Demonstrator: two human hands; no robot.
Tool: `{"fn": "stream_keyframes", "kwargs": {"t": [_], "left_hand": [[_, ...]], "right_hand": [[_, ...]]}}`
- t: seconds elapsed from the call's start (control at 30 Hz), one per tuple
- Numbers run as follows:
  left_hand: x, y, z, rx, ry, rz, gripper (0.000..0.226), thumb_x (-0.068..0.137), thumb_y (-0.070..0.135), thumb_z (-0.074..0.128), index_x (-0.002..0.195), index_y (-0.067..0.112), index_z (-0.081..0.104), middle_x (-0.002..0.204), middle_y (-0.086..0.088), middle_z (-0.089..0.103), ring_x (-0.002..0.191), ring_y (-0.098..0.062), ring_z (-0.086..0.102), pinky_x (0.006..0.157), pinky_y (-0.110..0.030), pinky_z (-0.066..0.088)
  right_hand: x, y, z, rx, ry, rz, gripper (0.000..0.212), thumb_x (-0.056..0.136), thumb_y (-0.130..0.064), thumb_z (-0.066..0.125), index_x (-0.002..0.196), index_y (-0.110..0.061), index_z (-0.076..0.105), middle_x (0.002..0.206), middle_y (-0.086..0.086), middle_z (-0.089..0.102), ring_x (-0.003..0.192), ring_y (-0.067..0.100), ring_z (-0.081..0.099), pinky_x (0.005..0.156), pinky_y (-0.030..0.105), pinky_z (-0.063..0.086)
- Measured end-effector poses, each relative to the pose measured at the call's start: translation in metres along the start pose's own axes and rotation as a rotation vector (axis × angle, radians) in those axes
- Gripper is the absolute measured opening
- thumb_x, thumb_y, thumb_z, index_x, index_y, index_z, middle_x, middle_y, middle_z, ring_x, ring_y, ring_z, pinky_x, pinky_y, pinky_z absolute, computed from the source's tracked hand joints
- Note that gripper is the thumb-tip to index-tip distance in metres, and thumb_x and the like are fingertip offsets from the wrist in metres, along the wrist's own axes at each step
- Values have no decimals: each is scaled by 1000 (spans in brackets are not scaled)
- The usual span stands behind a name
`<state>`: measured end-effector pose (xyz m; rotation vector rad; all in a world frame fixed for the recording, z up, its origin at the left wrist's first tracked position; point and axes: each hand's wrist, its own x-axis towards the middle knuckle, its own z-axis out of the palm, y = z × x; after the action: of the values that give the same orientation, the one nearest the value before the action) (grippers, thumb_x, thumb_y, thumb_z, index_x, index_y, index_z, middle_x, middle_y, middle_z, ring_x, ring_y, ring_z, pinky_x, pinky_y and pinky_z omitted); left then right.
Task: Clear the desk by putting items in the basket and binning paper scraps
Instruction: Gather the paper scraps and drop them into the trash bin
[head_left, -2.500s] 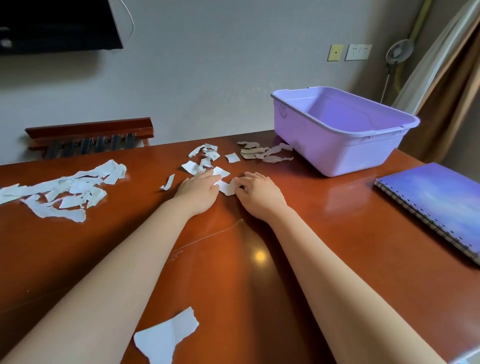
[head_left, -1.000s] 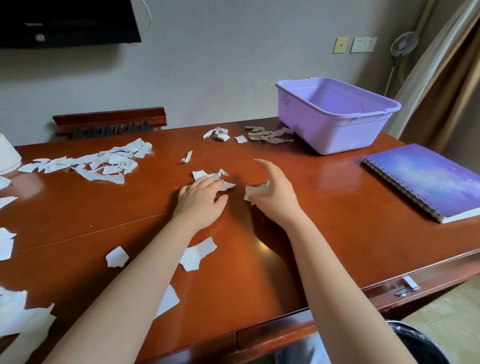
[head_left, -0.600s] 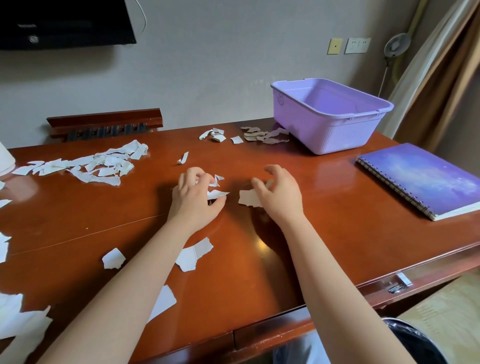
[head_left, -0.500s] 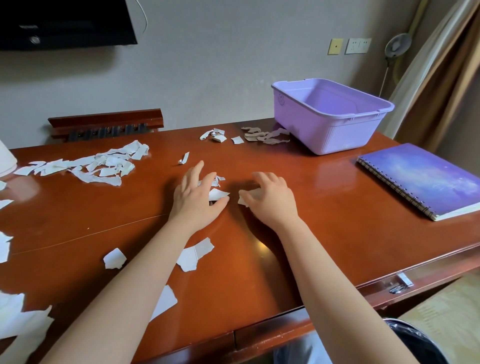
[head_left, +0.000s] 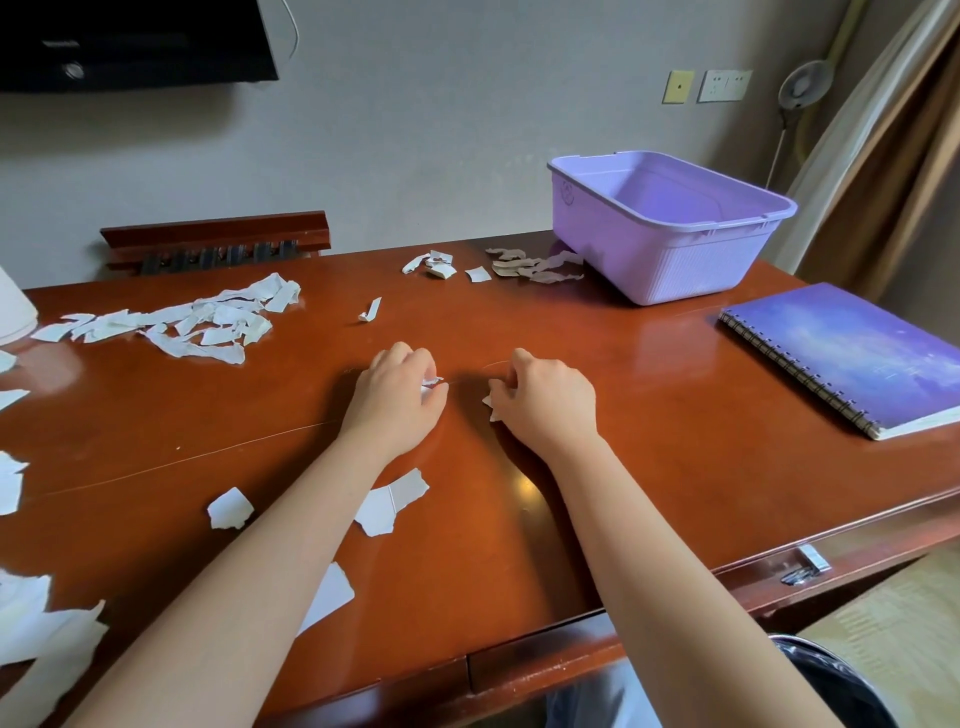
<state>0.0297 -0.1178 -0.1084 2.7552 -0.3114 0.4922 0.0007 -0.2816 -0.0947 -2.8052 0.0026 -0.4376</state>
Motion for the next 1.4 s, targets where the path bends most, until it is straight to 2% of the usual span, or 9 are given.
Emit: {"fn": "stream_keyframes", "kwargs": {"t": [0.17,0.27,0.4,0.53,0.67,0.8,1.03,1.27,1.4], "left_hand": [[-1,3,-3,2,-32,-21,17,95,33,47,88,18,49,91,-1,59,79,-11,52,67,-16,43],[-2,5,-4,28,-45,-40,21,96,36,46,85,19,49,81,1,56,71,-12,55,61,-14,41],[-4,5,-6,64,-14,-48,30,96,38,43,75,18,50,67,4,50,57,-12,50,50,-11,34],[-3,2,-9,-122,33,-166,42,96,33,45,57,18,43,57,1,47,53,-14,49,49,-13,32],[-2,2,-20,-350,110,-327,47,96,26,47,51,14,39,51,-3,41,47,-14,39,50,-13,28],[-5,8,-32,-479,136,-367,45,94,24,51,52,13,40,52,-3,39,47,-14,36,50,-15,31],[-30,8,-56,-496,150,-306,24,92,26,55,74,10,56,65,3,51,60,-11,49,54,-15,40],[-49,12,-61,-482,0,-312,26,91,33,56,81,10,66,81,1,62,70,-9,53,55,-15,39],[-54,11,-65,-440,-155,-283,25,88,37,60,88,12,66,92,0,63,82,-10,55,60,-17,44]], "right_hand": [[-2,0,-3,54,42,30,27,96,-37,46,79,-17,54,71,-3,56,66,18,57,55,25,42],[-1,0,-7,120,39,58,26,96,-36,48,77,-18,52,68,-5,52,59,13,48,47,19,31],[-1,0,-4,195,101,77,28,92,-38,52,73,-18,52,66,-3,55,63,19,53,51,24,34],[0,1,-4,259,127,103,29,91,-40,54,72,-18,51,58,-8,48,58,16,48,46,20,29],[-4,-1,-3,310,153,104,32,91,-44,54,74,-18,54,62,-6,53,60,18,54,48,23,34],[-8,-4,-3,396,180,142,35,91,-47,54,72,-18,53,62,-2,60,61,23,63,57,28,46],[-21,-7,-23,526,223,221,34,88,-40,62,69,-15,50,65,-2,57,55,14,54,49,19,37],[-38,16,-32,475,14,363,20,81,-40,68,86,-20,66,94,4,69,91,23,62,69,25,39],[-46,17,-36,374,-120,375,39,75,-44,71,106,-20,66,105,3,66,100,23,60,75,27,43]]}}
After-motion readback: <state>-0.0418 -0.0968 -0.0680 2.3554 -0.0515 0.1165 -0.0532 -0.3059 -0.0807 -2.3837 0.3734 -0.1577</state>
